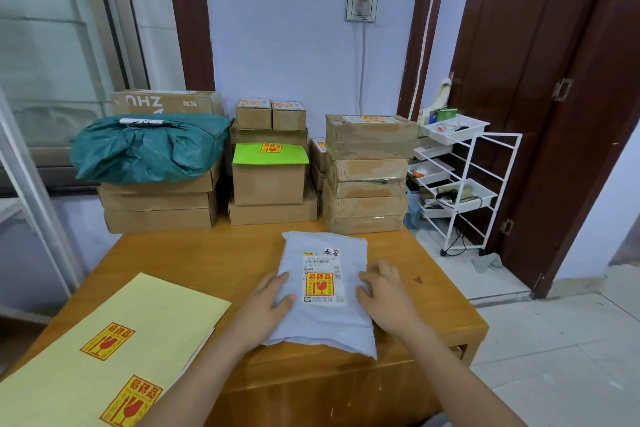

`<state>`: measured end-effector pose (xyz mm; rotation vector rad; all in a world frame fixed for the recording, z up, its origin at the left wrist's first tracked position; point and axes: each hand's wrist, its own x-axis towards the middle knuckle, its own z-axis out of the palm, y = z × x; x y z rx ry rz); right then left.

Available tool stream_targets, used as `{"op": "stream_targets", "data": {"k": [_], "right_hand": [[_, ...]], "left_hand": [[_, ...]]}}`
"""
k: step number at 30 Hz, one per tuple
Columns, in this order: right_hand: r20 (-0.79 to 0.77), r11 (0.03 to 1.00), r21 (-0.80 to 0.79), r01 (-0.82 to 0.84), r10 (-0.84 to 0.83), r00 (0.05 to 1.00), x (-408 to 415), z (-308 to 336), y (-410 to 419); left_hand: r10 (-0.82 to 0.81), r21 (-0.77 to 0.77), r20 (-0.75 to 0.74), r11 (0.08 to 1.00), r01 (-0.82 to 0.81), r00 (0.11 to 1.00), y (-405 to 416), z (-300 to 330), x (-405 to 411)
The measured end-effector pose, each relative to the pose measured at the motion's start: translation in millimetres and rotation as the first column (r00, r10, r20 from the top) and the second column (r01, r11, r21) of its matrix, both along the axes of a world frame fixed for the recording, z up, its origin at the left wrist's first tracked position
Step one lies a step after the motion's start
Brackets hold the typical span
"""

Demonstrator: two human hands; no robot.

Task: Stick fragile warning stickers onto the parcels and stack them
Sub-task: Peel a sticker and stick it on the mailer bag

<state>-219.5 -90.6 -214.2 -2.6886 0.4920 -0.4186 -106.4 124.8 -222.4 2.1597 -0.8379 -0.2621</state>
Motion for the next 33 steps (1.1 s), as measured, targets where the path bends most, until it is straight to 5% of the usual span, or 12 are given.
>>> {"op": "stream_targets", "data": {"k": [4, 8, 13, 19, 25, 33], "right_hand": [[0.070, 0.977, -0.210, -0.045, 0.061, 0.996, -15, 0, -6], [0.091, 0.942, -0.318, -0.108, 0.144, 0.985, -24, 5, -9], [0.029, 0.904, -0.383, -0.188, 0.215, 0.976, -31, 12, -8], [-0.218, 0.909, -0.326, -0.262, 0.197, 0.956, -29, 18, -10], [-0.063, 0.869, -0.488, -0.084, 0.061, 0.996, -22, 10, -4], [-0.019, 0.969, -0.248, 0.008, -0.013, 1.000, -17, -4, -25]], "left_hand": [[-0.032, 0.155, 0.154, 0.988, 0.008, 0.988, -9, 11, 16], [0.028, 0.361, 0.453, 0.908, -0.212, 0.891, -33, 30, 30], [0.005, 0.378, 0.574, 0.885, -0.271, 0.819, -55, 47, 23], [-0.109, 0.435, 0.434, 0.895, -0.102, 0.894, -57, 55, -28], [-0.298, 0.627, 0.417, 0.778, -0.034, 0.859, -62, 45, -49], [-0.324, 0.575, 0.484, 0.818, -0.017, 0.813, -87, 27, -34]]}}
